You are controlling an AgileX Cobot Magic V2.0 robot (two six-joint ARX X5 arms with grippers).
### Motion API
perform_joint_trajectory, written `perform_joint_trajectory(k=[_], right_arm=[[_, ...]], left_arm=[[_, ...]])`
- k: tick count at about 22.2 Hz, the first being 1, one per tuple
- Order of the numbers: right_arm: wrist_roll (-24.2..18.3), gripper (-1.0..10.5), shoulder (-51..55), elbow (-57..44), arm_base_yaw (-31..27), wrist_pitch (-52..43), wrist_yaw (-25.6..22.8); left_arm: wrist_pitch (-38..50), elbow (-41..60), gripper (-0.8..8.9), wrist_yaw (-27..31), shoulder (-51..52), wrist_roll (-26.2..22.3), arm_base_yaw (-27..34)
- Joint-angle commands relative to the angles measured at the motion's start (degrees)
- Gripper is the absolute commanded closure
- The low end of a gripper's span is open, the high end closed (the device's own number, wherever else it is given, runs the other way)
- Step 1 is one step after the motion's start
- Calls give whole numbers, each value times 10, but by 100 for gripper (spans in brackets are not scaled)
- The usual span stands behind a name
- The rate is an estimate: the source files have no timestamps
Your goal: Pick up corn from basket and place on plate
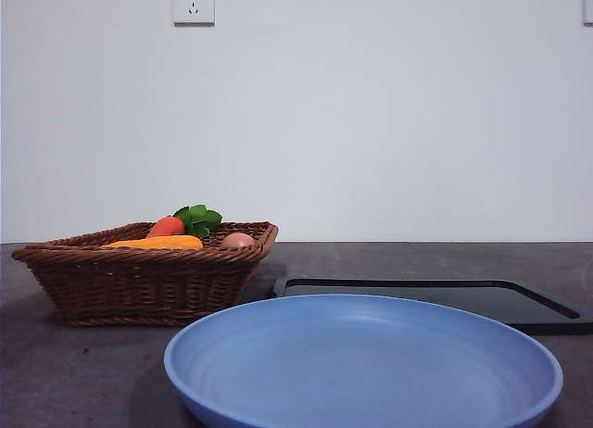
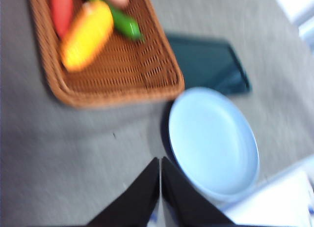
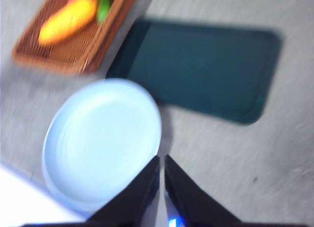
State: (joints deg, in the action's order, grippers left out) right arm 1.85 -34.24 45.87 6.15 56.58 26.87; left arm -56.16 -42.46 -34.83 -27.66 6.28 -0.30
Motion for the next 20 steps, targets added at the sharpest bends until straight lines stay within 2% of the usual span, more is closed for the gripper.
perform_joint_trajectory(k=[1,3,5,7,8,14,20], right_arm=[[-19,944,-15,11,21,5,2],[-19,944,-22,11,34,5,2],[-18,907,-29,11,39,4,2],[0,724,-37,11,39,2,2],[7,638,-42,11,39,-1,2],[13,618,-108,11,43,-24,4],[20,621,-243,11,92,-78,14]], left_arm=[[5,-15,806,-3,-14,-25,-13],[5,-20,785,-3,-22,-24,-18],[9,-22,661,-3,-27,-24,-18],[10,-22,461,-3,-27,-24,-18],[11,-22,406,-3,-27,-22,-18],[18,-22,392,-3,-28,-13,-18],[19,-22,393,-3,-30,-11,-18]])
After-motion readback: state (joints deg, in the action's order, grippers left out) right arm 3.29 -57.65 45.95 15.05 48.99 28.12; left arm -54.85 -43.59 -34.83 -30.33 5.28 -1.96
